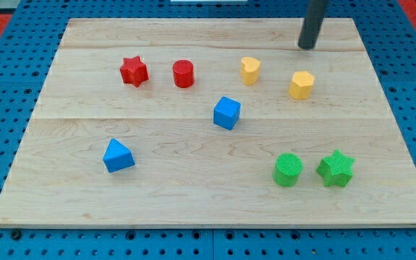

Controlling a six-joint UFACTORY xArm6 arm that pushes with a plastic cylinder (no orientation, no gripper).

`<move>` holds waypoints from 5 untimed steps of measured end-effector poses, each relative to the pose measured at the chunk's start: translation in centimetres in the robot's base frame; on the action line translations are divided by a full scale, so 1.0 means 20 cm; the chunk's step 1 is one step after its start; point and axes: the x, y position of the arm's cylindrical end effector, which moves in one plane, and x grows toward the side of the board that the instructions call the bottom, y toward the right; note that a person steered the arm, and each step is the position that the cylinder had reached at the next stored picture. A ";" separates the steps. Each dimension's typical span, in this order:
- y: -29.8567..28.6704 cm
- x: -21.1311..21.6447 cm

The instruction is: Push the red circle towards the blue cube

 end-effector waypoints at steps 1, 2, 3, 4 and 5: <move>-0.46 -0.07; -0.88 -0.09; -1.07 0.04; -0.91 0.14; -1.14 0.27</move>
